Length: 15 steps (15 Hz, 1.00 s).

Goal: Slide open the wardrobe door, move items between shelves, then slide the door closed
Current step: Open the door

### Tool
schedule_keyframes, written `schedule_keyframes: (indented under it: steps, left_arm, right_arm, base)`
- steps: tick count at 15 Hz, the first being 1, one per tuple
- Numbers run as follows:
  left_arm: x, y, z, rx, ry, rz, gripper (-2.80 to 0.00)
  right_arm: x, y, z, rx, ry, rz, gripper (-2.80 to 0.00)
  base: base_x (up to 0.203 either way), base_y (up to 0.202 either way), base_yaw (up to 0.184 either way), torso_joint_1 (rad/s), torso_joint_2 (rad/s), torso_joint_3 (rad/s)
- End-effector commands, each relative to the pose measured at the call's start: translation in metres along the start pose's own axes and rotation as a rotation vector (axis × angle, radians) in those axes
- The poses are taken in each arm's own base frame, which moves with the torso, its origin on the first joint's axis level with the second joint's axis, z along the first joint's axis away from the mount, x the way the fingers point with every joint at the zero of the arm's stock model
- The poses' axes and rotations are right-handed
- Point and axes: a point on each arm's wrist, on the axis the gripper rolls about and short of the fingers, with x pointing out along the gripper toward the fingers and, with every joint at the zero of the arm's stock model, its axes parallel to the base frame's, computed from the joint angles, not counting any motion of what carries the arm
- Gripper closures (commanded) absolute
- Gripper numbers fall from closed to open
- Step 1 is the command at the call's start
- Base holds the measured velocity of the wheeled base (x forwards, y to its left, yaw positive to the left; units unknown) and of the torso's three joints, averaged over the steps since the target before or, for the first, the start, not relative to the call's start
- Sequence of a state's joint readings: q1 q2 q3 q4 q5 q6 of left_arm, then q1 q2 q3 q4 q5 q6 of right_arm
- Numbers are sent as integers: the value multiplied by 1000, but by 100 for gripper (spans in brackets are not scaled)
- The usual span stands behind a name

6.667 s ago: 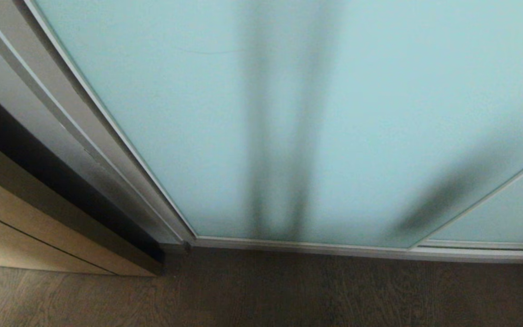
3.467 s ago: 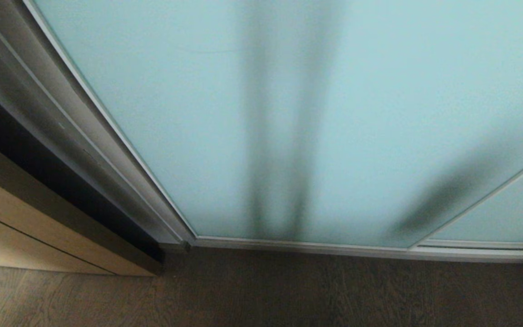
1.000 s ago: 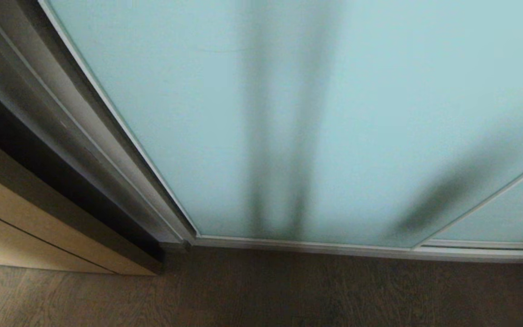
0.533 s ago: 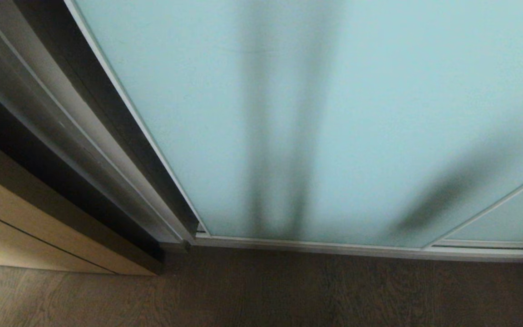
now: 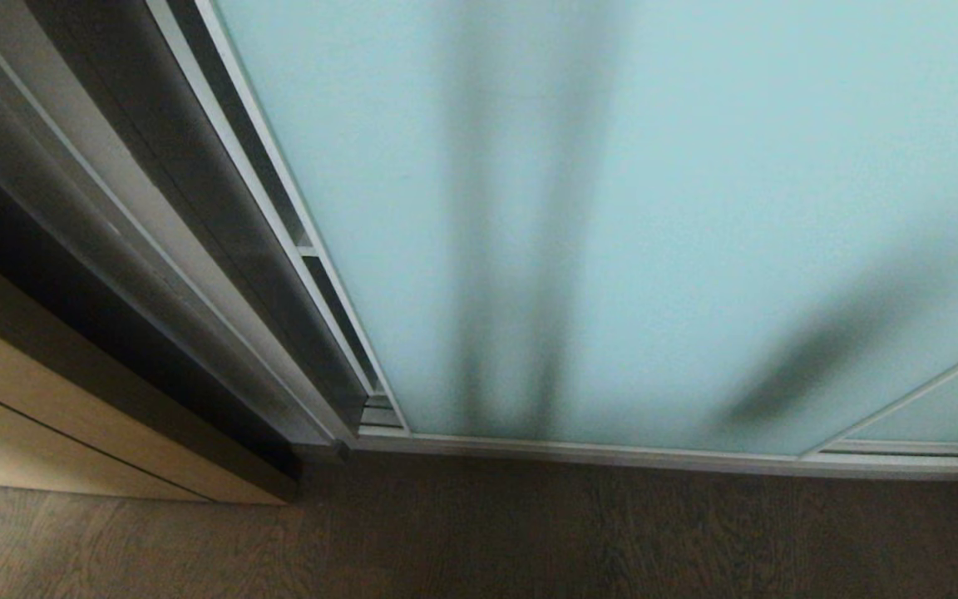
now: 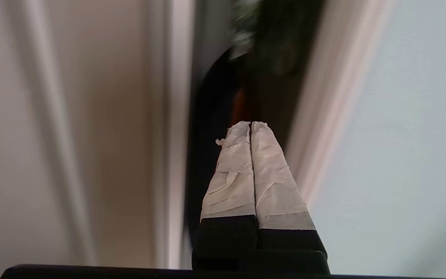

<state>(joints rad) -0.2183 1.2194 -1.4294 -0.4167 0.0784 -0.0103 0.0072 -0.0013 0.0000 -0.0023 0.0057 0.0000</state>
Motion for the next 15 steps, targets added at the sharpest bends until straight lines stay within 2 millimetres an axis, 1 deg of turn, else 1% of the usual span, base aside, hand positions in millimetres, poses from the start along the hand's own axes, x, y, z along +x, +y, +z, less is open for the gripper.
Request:
schedule_keyframes:
  steps: [1, 3, 6, 10, 13, 15]
  left_arm:
    - [11, 0, -13, 1, 50, 9, 0]
    - [28, -1, -32, 0, 105, 8, 0]
    - [53, -7, -40, -14, 99, -25, 0]
    - [79, -24, -61, -38, 116, -93, 0]
    - [95, -39, -77, -57, 130, -134, 0]
    - [104, -47, -84, -69, 128, -151, 0]
  right_arm:
    - [0, 0, 0, 0, -1, 1, 0]
    - [0, 0, 0, 0, -1, 1, 0]
    - [0, 0, 0, 0, -1, 1, 0]
    - [0, 0, 0, 0, -1, 1, 0]
    - [0, 0, 0, 0, -1, 1, 0]
    - [0, 0, 0, 0, -1, 1, 0]
  base:
    - [0, 0, 0, 0, 0, 0]
    - [0, 0, 0, 0, 0, 0]
    - [0, 0, 0, 0, 0, 0]
    - [0, 0, 0, 0, 0, 0]
    - [0, 0, 0, 0, 0, 0]
    - [0, 0, 0, 0, 0, 0]
